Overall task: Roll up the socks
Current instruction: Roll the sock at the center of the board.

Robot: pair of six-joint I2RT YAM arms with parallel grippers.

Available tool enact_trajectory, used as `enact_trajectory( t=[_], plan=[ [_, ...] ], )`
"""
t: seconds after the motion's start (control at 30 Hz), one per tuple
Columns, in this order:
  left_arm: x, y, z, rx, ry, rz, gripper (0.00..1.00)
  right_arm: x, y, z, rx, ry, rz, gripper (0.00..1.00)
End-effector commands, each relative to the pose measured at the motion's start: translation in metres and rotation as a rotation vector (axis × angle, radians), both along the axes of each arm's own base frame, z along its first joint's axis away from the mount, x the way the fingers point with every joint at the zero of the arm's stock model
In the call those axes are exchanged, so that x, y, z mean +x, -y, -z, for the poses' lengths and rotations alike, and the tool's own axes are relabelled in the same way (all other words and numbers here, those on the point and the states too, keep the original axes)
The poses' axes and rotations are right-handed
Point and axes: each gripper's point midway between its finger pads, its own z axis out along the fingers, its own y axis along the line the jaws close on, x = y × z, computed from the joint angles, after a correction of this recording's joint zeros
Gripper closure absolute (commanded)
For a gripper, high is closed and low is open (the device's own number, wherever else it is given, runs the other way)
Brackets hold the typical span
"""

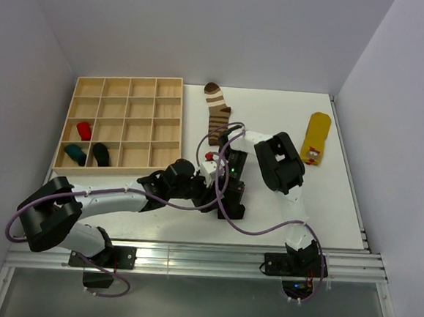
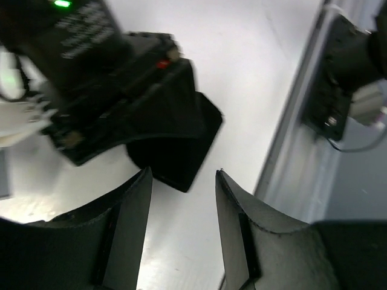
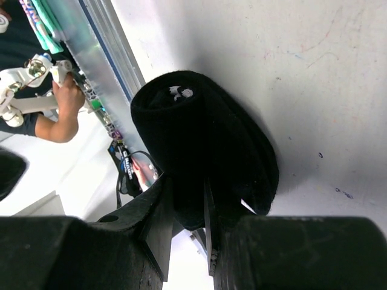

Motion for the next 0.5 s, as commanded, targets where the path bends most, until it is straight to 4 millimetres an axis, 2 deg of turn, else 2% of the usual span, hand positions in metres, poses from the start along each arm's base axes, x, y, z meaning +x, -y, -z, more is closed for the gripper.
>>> enact_trajectory(
  t=[0.0,0.03,0.2,0.27,0.47],
  plan=[
    [-0.022,0.017,-0.018,-0.079,-0.045,0.136,0.49,0.034,-0.019,0.038,0.112,0.187,-0.022,0.74],
    [-0.025,0.019,-0.017,-0.082,-0.056,0.161,0.50,0.033,-0.019,0.038,0.113,0.184,-0.020,0.74],
    [-0.021,0.025,0.002,-0.048,-0.077,0.164,0.52,0.034,-0.018,0.039,0.112,0.187,-0.018,0.74],
    [-0.018,0.030,0.001,-0.067,-0.067,0.169,0.51,0.034,-0.018,0.038,0.113,0.185,-0.013,0.74],
    [-0.017,0.041,0.012,-0.073,-0.081,0.196,0.51,0.032,-0.017,0.039,0.109,0.174,-0.013,0.74]
  ],
)
